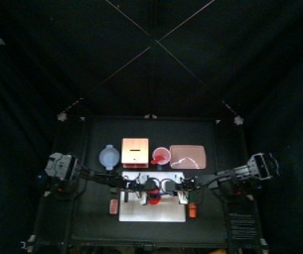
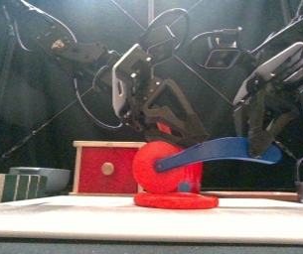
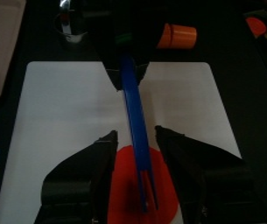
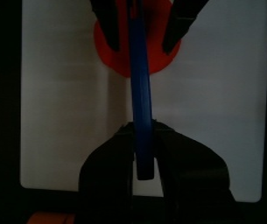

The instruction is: Cut dough in half

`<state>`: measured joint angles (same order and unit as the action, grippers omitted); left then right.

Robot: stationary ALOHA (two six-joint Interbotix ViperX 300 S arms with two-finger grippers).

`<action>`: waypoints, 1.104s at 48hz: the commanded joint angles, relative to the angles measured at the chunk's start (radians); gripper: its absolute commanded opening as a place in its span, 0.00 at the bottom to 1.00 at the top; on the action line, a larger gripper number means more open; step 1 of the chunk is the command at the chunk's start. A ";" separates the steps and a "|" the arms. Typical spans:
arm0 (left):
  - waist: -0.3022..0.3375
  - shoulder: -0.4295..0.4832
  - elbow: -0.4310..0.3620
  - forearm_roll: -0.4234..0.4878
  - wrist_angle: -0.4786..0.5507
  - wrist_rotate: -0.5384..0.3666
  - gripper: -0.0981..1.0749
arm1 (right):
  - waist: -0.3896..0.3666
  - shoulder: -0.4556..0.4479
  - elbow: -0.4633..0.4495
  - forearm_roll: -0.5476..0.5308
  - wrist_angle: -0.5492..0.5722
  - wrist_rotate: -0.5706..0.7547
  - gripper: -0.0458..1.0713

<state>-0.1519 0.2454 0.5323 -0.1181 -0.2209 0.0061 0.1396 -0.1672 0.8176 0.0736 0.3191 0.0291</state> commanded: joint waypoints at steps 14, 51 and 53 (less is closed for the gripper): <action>0.000 -0.006 -0.032 0.005 0.035 0.002 0.64 | -0.014 -0.012 -0.023 0.067 -0.008 0.002 0.27; 0.008 -0.023 -0.034 0.037 0.084 0.002 0.56 | -0.015 -0.012 -0.046 0.069 -0.054 0.000 0.27; 0.008 -0.032 -0.032 0.038 0.106 0.002 0.56 | -0.017 -0.011 -0.049 0.067 -0.069 0.000 0.27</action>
<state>-0.1457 0.2485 0.5093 -0.0859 -0.1335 0.0061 0.1258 -0.1626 0.8099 0.1442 0.2899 0.0322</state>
